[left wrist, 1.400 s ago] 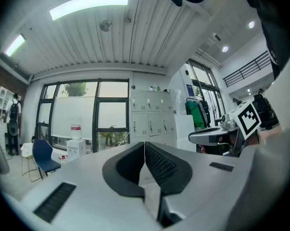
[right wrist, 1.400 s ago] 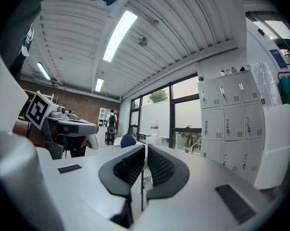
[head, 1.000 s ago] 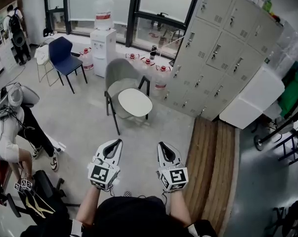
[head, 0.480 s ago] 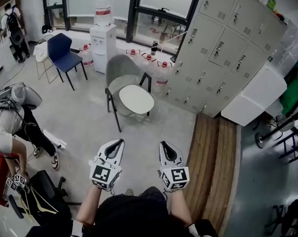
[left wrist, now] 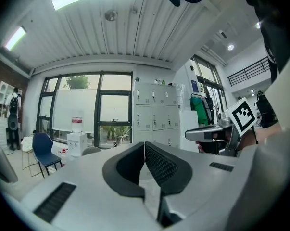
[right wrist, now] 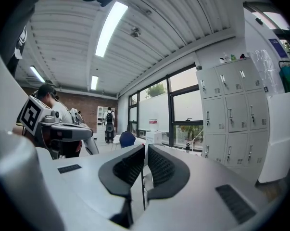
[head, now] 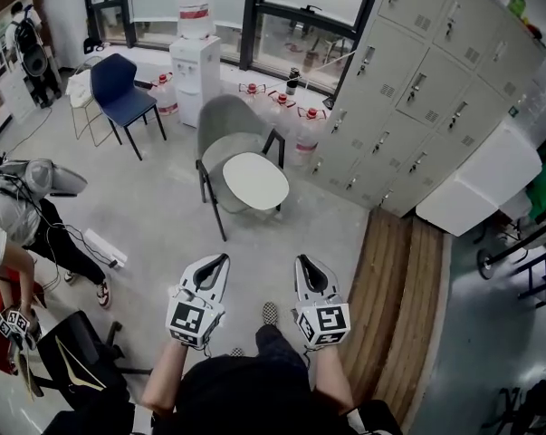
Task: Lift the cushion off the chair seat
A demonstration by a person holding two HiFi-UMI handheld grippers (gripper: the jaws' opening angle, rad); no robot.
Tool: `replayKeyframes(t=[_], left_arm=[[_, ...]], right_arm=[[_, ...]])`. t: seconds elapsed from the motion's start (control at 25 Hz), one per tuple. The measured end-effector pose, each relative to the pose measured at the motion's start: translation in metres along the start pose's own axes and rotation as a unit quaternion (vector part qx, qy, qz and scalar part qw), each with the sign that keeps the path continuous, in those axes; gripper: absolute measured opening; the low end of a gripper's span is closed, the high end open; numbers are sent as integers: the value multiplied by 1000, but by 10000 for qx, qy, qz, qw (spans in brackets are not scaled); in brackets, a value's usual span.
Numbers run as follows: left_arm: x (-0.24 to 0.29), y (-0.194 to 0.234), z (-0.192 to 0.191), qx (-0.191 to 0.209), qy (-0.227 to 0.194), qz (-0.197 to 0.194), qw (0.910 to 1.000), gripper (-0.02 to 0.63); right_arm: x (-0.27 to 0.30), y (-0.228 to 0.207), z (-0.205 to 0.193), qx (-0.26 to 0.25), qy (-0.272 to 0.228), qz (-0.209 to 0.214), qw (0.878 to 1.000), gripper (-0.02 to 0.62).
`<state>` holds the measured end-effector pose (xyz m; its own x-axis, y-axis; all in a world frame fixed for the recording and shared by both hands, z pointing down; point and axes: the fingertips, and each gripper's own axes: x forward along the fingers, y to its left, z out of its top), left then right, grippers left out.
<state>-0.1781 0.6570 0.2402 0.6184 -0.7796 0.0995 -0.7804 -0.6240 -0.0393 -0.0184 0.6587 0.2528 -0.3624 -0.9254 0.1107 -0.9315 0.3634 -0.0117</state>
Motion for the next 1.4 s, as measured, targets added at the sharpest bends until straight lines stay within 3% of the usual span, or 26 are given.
replayKeyframes(t=[0.52, 0.68, 1.0, 1.4], left_arm=[[142, 15, 14, -212, 6, 495, 9985, 20], [173, 15, 11, -191, 206, 602, 9978, 20], [216, 20, 11, -279, 338, 952, 9945, 20], [249, 34, 7, -243, 471, 1041, 9931, 20]], right_arm=[[97, -120, 9, -11, 117, 484, 9988, 43], [120, -150, 7, 56, 126, 614, 9980, 43], [152, -190, -2, 170, 173, 880, 9958, 42], [187, -217, -6, 316, 184, 947, 9948, 42]])
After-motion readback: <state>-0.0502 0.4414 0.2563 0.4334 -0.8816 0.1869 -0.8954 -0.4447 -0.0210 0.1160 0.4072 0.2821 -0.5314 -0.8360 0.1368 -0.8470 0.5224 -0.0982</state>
